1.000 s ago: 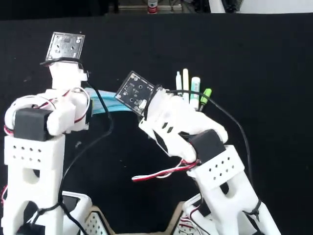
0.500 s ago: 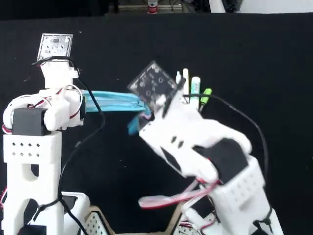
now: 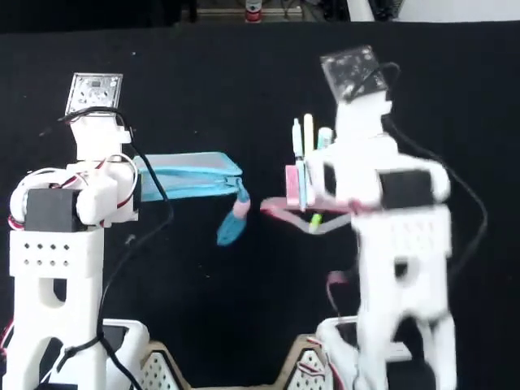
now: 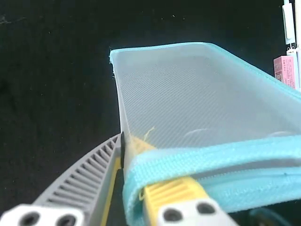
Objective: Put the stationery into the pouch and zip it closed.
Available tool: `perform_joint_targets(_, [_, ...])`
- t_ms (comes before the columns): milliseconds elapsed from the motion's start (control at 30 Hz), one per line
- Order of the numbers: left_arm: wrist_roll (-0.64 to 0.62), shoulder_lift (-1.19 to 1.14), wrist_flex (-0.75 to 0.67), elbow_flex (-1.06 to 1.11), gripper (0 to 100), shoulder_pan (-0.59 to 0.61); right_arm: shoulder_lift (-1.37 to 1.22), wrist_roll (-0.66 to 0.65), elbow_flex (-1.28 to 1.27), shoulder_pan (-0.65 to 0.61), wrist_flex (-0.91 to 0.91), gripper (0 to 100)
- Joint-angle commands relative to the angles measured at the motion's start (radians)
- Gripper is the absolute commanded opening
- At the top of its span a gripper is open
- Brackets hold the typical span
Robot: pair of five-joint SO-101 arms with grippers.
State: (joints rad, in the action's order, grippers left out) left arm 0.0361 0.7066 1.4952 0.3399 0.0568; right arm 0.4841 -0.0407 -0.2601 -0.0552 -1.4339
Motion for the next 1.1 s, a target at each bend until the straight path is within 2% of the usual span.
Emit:
perform_joint_targets(0, [-0.012,0.000,-0.008,0.018,3,0.002,-0.137,0.081,-0.051,0.041,0.157,13.8])
perform_joint_targets(233, [-0.012,0.000,-0.014,0.039,3,-0.002,-0.417,0.114,-0.012,0.003,0.354,13.6])
perform_joint_targets(433, [-0.009,0.000,-0.014,0.039,3,-0.002,-0.677,0.115,0.249,0.040,0.387,13.8])
perform_joint_targets(767, [-0.009,0.000,-0.012,0.039,3,-0.004,-1.135,0.115,0.905,0.094,0.089,13.8])
perform_joint_targets(1067, [-0.012,0.000,-0.012,0.039,3,-0.004,-1.523,0.117,1.480,0.101,-0.109,13.8])
